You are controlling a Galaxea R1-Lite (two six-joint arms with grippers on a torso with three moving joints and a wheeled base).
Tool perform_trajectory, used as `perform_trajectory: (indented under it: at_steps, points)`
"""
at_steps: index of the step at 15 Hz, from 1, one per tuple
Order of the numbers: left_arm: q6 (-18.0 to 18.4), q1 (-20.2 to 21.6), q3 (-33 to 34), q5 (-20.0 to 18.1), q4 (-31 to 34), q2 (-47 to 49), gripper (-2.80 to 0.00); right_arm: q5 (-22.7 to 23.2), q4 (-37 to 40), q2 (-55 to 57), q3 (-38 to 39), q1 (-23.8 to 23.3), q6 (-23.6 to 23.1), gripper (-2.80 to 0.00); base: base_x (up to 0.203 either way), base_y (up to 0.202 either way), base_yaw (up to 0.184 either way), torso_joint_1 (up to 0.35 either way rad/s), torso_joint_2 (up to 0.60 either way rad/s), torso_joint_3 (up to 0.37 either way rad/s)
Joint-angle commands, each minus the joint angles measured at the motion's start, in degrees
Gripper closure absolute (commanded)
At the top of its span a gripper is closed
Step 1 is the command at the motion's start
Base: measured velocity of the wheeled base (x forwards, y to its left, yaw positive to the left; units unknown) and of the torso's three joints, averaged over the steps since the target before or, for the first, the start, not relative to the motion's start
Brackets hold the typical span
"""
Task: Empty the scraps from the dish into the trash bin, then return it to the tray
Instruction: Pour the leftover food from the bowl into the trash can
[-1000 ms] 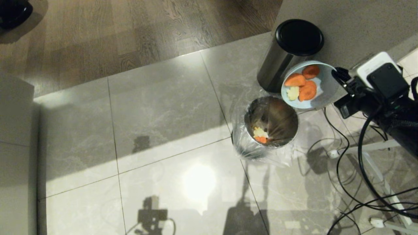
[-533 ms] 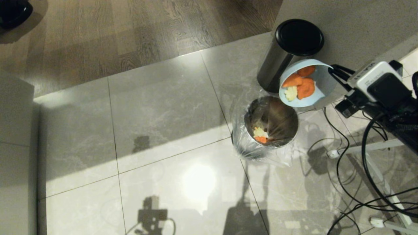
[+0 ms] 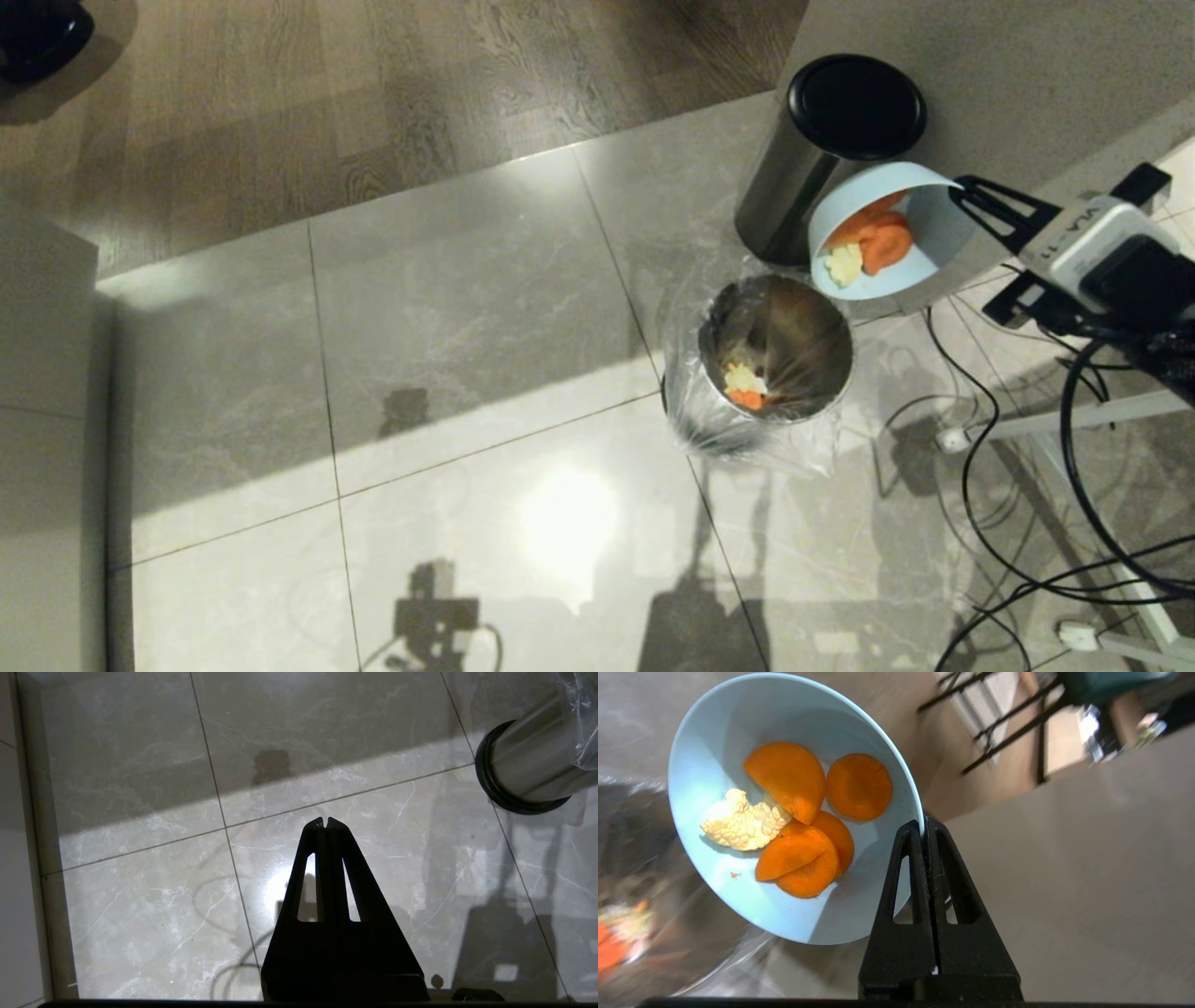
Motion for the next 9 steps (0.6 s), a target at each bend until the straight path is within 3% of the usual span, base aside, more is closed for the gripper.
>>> perform_trajectory:
  at_steps: [1,7,9]
  points:
    - [0.0,0.0,0.0,0.0,0.0,0.1,0.00,2.0,-2.2,0.4,-0.3,-0.6,-1.1,0.00,0.000,0.000,0.000,0.000,0.00,0.000]
    - [0.0,0.0,0.0,0.0,0.0,0.1,0.00,12.4,-5.3,1.0,-2.3,-2.2,-4.1,0.00,0.000,0.000,0.000,0.000,0.00,0.000]
    - [0.0,0.0,0.0,0.0,0.0,0.1,0.00,12.8,-5.4,0.8,-2.1,-2.5,-4.2,0.00,0.000,0.000,0.000,0.000,0.00,0.000]
